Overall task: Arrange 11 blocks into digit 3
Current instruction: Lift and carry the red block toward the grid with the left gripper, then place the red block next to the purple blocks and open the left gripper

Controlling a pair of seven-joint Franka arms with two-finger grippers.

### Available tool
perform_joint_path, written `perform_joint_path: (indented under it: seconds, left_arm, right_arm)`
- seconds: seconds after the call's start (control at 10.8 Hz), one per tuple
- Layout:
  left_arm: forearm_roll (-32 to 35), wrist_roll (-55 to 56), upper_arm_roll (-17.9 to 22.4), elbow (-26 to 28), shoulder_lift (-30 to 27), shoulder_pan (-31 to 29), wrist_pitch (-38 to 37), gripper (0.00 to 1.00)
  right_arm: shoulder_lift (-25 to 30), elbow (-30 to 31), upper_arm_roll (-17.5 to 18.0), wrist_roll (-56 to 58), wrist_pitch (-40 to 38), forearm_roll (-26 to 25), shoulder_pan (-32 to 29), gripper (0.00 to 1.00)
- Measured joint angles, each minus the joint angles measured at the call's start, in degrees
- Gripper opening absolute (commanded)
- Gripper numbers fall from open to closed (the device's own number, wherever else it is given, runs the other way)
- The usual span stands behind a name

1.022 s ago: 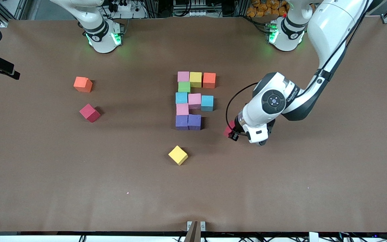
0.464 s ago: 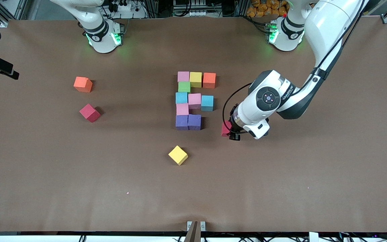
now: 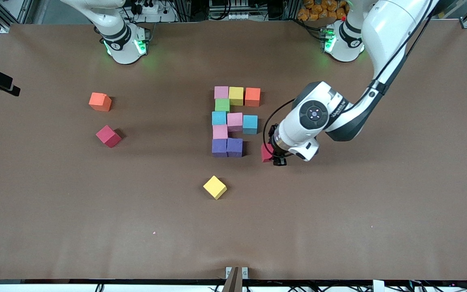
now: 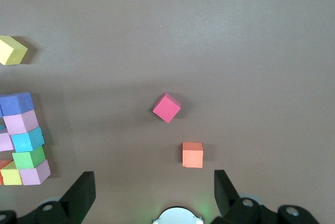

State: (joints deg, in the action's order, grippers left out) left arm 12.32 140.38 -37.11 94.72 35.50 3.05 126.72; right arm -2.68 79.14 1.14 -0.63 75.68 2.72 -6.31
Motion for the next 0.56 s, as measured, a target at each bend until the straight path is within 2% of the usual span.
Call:
perform_joint_path:
  seconds: [0.56]
  left_arm:
    - [3.44,1.47,1.55,0.20,4.07,4.73,5.49,0.08]
  right_arm:
    - [0.23,-0.29,0.35,0.12,0.23,0.07,0.10,1.00]
